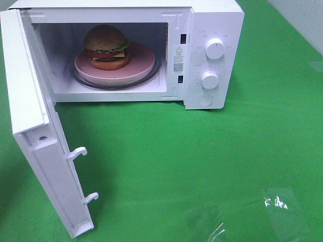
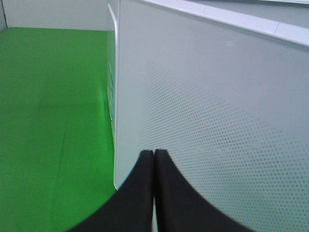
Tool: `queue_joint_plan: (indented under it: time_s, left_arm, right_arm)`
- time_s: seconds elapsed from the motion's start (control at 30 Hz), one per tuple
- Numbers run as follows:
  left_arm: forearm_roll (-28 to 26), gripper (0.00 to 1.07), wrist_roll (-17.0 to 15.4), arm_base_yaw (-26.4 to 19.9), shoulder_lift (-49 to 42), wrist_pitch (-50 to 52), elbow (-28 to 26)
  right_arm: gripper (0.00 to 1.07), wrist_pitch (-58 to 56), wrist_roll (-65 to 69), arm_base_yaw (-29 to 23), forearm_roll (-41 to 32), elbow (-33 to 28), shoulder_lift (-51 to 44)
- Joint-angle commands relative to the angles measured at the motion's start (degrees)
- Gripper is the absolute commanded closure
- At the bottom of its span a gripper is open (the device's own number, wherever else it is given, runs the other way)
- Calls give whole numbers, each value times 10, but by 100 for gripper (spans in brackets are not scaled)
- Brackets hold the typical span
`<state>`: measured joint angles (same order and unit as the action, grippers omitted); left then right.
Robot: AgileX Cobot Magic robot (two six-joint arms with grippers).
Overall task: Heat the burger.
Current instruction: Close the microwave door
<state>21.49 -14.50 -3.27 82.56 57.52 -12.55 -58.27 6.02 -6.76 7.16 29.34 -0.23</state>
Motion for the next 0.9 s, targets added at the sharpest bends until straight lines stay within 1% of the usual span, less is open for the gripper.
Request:
queue_joint_plan:
  time_s: [0.03, 0.07, 0.13, 0.17, 0.2, 0.23, 0.27, 0.3, 0.33, 0.37, 0.4, 0.43, 0.57, 0.67, 0.8, 0.87, 0.9]
  left_arm:
    - [7, 107, -12, 1, 14, 27, -1]
    - [7, 107, -12, 1, 14, 27, -1]
    - [5, 107, -6, 22, 14, 22, -5]
    - [5, 107, -6, 22, 14, 22, -5]
    - [2, 107, 6, 45, 14, 5, -13]
    - [2, 107, 6, 45, 14, 5, -13]
    - [-15, 107, 15, 68, 14, -17, -21]
    - [-28, 107, 22, 79, 14, -25, -26]
    - [-28, 107, 22, 79, 14, -25, -26]
    - [-50, 107, 29, 96, 14, -32, -30]
    - [-50, 107, 29, 96, 14, -32, -30]
    - [-65, 107, 37, 111, 14, -38, -34]
    - [-72, 107, 38, 129, 14, -40, -42]
    - [-91, 107, 38, 147, 17, -59, -58]
    - [-90, 107, 37, 157, 30, -59, -66]
    - [-92, 107, 37, 185, 51, -59, -81]
    - [-92, 107, 37, 185, 51, -59, -81]
  right_arm:
    - [34, 7, 4, 3, 1, -2, -14]
    - [34, 7, 4, 3, 1, -2, -14]
    - [34, 7, 4, 3, 1, -2, -14]
    - [34, 7, 4, 3, 1, -2, -14]
    - [34, 7, 4, 3, 1, -2, -14]
    - [34, 7, 4, 3, 1, -2, -14]
    - [34, 7, 4, 3, 1, -2, -14]
    - [34, 7, 4, 3, 1, -2, -14]
    - [34, 7, 4, 3, 1, -2, -14]
    - [34, 7, 4, 3, 1, -2, -14]
    - [34, 7, 4, 3, 1, -2, -14]
    - [34, 7, 4, 3, 1, -2, -14]
    - [34, 7, 4, 3, 1, -2, -14]
    - [34, 7, 4, 3, 1, -2, -14]
    - [34, 7, 4, 3, 1, -2, -14]
    - [34, 7, 4, 3, 1, -2, -14]
    - [34, 7, 4, 3, 1, -2, -14]
